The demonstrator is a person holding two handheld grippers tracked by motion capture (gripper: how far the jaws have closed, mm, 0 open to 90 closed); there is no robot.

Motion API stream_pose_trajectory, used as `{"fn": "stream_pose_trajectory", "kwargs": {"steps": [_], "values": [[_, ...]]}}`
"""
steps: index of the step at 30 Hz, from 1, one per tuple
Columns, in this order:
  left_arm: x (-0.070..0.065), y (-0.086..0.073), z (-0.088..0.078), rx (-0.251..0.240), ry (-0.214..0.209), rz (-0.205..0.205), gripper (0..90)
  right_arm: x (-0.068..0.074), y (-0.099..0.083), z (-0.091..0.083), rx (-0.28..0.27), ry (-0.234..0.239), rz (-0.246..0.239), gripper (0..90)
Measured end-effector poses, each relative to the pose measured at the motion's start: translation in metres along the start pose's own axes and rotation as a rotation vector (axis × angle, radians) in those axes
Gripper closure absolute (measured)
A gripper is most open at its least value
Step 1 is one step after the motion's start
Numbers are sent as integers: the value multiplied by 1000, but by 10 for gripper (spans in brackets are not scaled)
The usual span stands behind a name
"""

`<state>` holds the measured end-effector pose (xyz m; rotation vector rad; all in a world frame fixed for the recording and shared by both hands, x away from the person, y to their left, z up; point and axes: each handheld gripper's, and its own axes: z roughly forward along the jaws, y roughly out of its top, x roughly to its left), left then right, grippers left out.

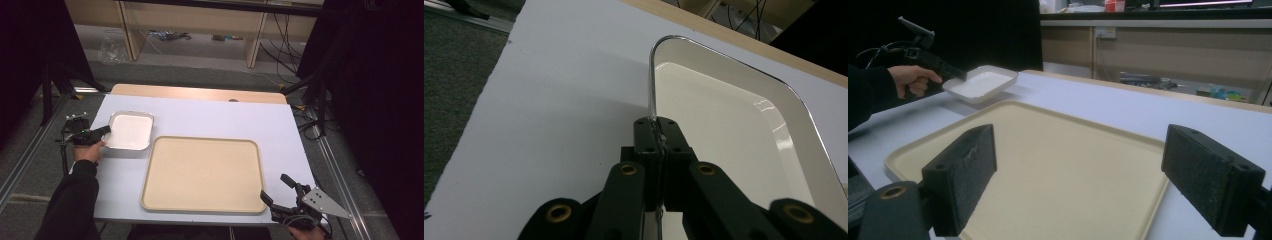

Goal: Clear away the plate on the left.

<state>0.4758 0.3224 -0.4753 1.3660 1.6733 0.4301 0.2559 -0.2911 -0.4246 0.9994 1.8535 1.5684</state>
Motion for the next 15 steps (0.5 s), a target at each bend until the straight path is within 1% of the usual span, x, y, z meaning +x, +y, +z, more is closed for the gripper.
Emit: {"fn": "stream_pose_trajectory", "kwargs": {"steps": [1, 3, 4, 5, 6, 7, 8, 10, 11, 12, 13, 14, 15], "values": [[0, 1, -1, 13, -9, 16, 887, 0, 0, 0, 2, 0, 0, 152], [-1, 1, -2, -2, -27, 4, 887, 0, 1, -1, 15, -6, -5, 152], [-2, 1, -3, 0, -31, 5, 887, 0, 0, -1, 12, -3, 0, 152], [-4, 2, -4, 5, -33, 5, 887, 1, 0, -1, 22, 4, 23, 152], [-5, 1, -4, 3, -40, 11, 887, 0, 0, -2, 21, 0, 9, 152], [-7, 1, -6, 11, -42, 14, 887, 1, 0, -1, 18, 7, 23, 152], [-9, 1, -6, 12, -50, 18, 887, 0, 0, -1, 8, -4, -6, 152], [-13, 1, -8, 13, -71, 18, 887, 0, 0, 0, 1, -1, -1, 152], [-15, 1, -9, 13, -87, 12, 887, 1, 0, -1, 22, 5, 22, 152], [-18, 1, -10, 11, -104, -3, 887, -1, 0, 0, -2, -7, -2, 152], [-20, 1, -10, 9, -122, -10, 887, 0, 0, 0, -3, -4, 4, 152], [-23, 1, -10, 10, -133, -8, 887, -1, 0, -1, 10, -7, -4, 152], [-27, 0, -11, 11, -136, -2, 887, 0, 0, 1, -7, 0, 5, 152]]}}
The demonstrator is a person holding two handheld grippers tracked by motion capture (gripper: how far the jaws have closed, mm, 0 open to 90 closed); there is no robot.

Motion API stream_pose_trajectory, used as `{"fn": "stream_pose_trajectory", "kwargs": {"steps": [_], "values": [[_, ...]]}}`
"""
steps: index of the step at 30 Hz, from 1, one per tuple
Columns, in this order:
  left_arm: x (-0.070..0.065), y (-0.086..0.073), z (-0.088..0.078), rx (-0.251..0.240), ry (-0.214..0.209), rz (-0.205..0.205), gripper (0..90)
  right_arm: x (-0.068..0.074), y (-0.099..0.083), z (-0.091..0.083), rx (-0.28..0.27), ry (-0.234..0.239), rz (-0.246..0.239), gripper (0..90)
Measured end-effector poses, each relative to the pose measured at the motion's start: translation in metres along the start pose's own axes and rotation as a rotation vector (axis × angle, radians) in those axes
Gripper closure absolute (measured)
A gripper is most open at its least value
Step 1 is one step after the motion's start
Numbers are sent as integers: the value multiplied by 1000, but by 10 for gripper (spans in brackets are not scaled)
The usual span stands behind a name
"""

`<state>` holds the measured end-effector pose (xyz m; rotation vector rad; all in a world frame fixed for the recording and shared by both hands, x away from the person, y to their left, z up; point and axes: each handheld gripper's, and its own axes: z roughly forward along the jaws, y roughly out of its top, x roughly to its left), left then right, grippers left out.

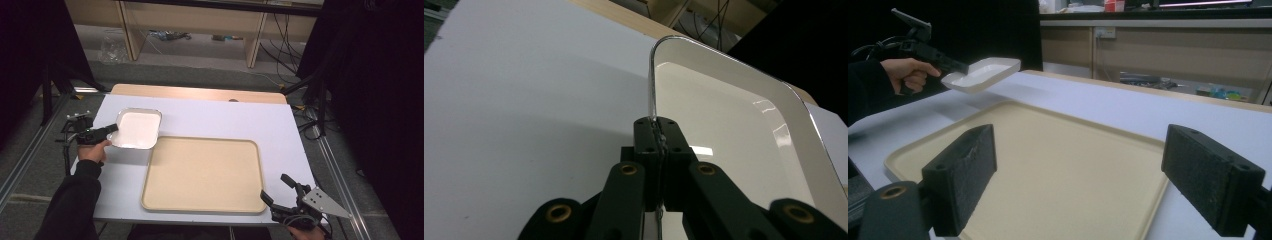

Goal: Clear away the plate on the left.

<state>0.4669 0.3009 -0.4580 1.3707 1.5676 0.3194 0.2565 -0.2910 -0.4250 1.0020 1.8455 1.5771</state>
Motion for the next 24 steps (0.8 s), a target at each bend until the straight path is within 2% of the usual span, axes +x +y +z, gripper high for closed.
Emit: {"fn": "stream_pose_trajectory", "kwargs": {"steps": [2, 5, 6, 7, 9, 11, 15, 19, 20, 21, 22, 24], "values": [[-7, -1, 1, 13, -15, 15, 887, 0, 0, 0, 4, -9, -9, 152], [-14, -3, 3, 23, -25, 31, 887, 0, 0, -1, 9, 3, 0, 152], [-16, -4, 4, 23, -33, 32, 887, 0, 0, 1, -10, -3, 6, 152], [-18, -4, 4, 29, -36, 35, 887, 0, 1, -2, 26, -11, -7, 152], [-22, -6, 4, 34, -42, 46, 887, 0, 1, -2, 31, -15, -8, 152], [-26, -9, 4, 49, -52, 64, 887, -1, 0, 0, 2, 2, -4, 152], [-37, -14, 6, 70, -75, 92, 887, -1, 0, 0, 1, 3, -5, 152], [-50, -20, 9, 88, -113, 104, 887, 0, 1, -2, 20, -6, -8, 152], [-54, -21, 10, 94, -122, 106, 887, 0, 0, 0, -6, -4, 3, 152], [-57, -23, 11, 98, -132, 109, 887, -1, 1, -2, 19, -6, -8, 152], [-60, -24, 12, 105, -139, 109, 887, 0, 1, -2, 19, -5, -8, 152], [-66, -28, 14, 136, -158, 117, 887, -1, 0, -1, 10, -14, -10, 152]]}}
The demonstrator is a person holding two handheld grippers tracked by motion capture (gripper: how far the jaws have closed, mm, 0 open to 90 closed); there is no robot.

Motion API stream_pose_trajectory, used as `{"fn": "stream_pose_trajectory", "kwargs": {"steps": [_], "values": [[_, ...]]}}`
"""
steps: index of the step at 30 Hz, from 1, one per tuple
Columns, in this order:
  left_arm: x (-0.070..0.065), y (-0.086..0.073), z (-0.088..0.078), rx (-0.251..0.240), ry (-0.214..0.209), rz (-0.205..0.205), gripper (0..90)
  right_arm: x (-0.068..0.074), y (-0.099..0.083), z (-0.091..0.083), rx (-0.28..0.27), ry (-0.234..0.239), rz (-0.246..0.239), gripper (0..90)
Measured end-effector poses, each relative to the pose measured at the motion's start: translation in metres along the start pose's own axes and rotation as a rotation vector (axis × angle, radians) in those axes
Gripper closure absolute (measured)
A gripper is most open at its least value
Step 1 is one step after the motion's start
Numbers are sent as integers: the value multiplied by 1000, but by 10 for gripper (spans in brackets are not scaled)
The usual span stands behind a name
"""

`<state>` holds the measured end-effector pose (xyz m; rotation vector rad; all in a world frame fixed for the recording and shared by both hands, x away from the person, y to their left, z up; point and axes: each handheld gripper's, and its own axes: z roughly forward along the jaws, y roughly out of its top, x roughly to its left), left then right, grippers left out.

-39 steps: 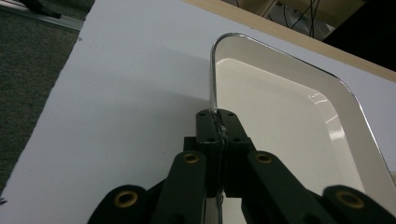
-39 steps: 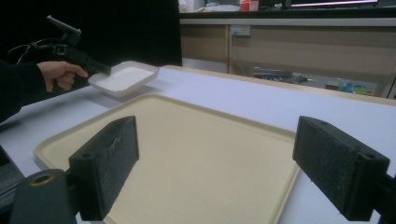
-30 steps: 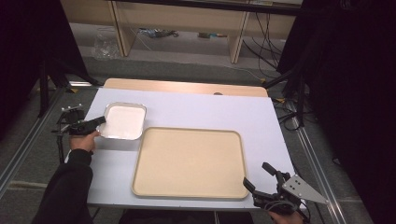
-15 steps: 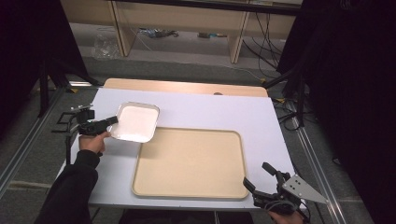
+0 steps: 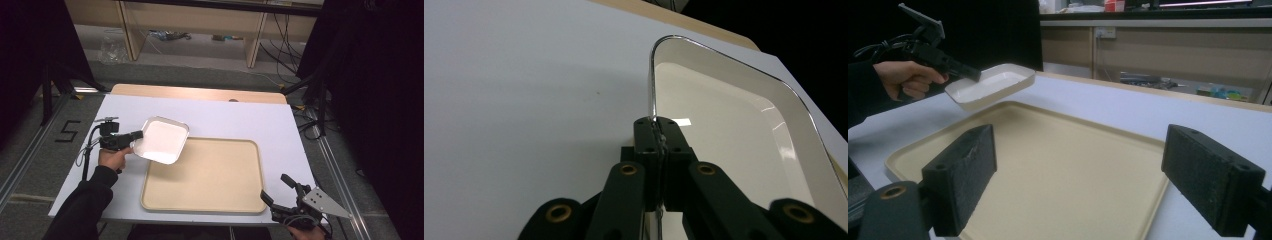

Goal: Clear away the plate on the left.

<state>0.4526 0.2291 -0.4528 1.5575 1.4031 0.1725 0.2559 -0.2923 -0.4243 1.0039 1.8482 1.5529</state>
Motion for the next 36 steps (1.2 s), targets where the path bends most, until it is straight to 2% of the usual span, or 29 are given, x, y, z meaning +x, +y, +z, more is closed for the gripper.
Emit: {"fn": "stream_pose_trajectory", "kwargs": {"steps": [1, 2, 4, 5, 6, 7, 8, 10, 11, 14, 15, 17, 26, 28, 30, 31, 32, 36], "values": [[-4, -2, 2, 9, -1, 12, 887, 0, -1, 2, -25, 8, 8, 152], [-8, -4, 5, 25, -2, 19, 887, 1, -1, 2, -18, 11, 17, 152], [-15, -7, 10, 44, -19, 29, 887, 0, 0, 0, 14, 7, -1, 152], [-19, -9, 12, 51, -31, 31, 887, 2, 0, 0, 27, 14, 25, 152], [-22, -10, 14, 58, -42, 37, 887, 2, 0, 0, 13, 22, 29, 152], [-26, -11, 15, 63, -51, 42, 887, 2, 0, 0, 21, 21, 28, 151], [-30, -12, 17, 71, -60, 53, 887, 1, -1, 1, -10, 14, 10, 152], [-37, -15, 20, 78, -72, 65, 887, 0, 0, 1, -5, 6, 2, 152], [-40, -16, 22, 84, -82, 70, 887, 2, 0, 0, 17, 16, 28, 152], [-49, -21, 26, 103, -95, 91, 887, 2, 0, 0, 14, 23, 29, 152], [-51, -22, 28, 106, -98, 92, 887, 1, -1, 1, -7, 14, 7, 152], [-55, -26, 32, 118, -109, 83, 887, 1, 0, 0, 11, 9, 1, 151], [-71, -40, 45, 165, -123, 103, 887, 1, 0, 0, 20, 10, -2, 152], [-75, -43, 47, 174, -129, 113, 887, 0, 0, 0, 13, 6, -15, 152], [-78, -45, 49, 183, -131, 118, 886, 1, 0, 0, 20, 9, -2, 152], [-79, -47, 50, 189, -132, 118, 887, 0, 0, 0, 12, 3, -18, 151], [-80, -48, 52, 191, -131, 118, 887, 1, 0, 0, 19, 12, -7, 152], [-86, -56, 58, 213, -125, 126, 886, 0, 0, 0, 17, 4, -11, 152]]}}
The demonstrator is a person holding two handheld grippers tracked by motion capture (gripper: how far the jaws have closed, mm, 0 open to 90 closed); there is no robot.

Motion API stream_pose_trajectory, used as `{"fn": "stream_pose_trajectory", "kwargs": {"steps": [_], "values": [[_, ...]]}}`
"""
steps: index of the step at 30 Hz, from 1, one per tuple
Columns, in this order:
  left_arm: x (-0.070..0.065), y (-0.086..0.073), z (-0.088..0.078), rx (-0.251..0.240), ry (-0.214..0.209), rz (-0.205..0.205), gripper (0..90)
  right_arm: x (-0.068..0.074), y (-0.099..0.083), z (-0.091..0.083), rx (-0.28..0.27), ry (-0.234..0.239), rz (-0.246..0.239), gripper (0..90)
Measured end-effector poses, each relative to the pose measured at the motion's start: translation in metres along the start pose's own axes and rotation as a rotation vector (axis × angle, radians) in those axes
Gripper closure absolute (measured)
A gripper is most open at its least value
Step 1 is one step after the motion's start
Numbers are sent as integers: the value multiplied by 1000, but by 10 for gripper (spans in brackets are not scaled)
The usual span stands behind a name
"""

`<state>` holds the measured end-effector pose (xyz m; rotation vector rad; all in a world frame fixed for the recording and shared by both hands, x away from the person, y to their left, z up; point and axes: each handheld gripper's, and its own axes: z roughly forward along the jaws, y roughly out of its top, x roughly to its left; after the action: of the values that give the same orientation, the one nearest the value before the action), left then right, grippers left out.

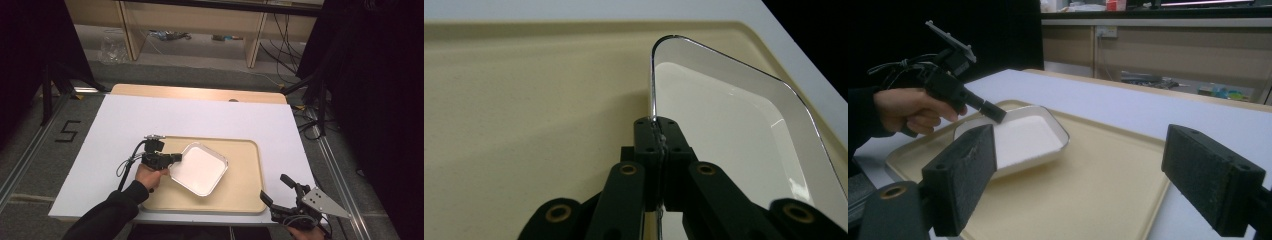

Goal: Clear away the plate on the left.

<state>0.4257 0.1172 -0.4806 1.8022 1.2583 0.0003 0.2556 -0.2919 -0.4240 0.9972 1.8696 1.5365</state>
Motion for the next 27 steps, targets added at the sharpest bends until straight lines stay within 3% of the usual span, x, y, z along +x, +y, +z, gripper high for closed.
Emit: {"fn": "stream_pose_trajectory", "kwargs": {"steps": [4, 8, 9, 12, 13, 14, 19, 22, 24, 26, 27], "values": [[-6, -5, 9, 8, -3, 20, 886, 0, 0, 0, -1, 0, 0, 151], [-9, -11, 14, 47, 13, 37, 885, 0, 0, 0, 0, 2, 1, 151], [-11, -13, 16, 34, 9, 17, 884, 0, 0, 0, -1, 13, 10, 151], [-16, -16, 19, 41, 1, 16, 883, 0, 0, 0, -1, 11, 13, 152], [-16, -16, 18, 58, 0, 32, 881, 0, 0, 0, -7, 15, 14, 152], [-18, -17, 19, 41, 1, 18, 879, 1, 0, 0, -6, 14, 15, 152], [-18, -20, 15, 63, -12, 9, 869, 1, 0, 0, -11, 6, 10, 152], [-18, -20, 13, 85, -15, 43, 861, 2, -1, 1, -11, 15, 41, 152], [-17, -21, 11, 93, -16, 59, 854, 0, 0, 0, -9, 12, 13, 152], [-16, -21, 8, 101, -19, 73, 836, 1, -1, 1, -25, 13, 17, 152], [-17, -21, 7, 101, -17, 86, 836, 1, 0, 0, -6, 14, 15, 152]]}}
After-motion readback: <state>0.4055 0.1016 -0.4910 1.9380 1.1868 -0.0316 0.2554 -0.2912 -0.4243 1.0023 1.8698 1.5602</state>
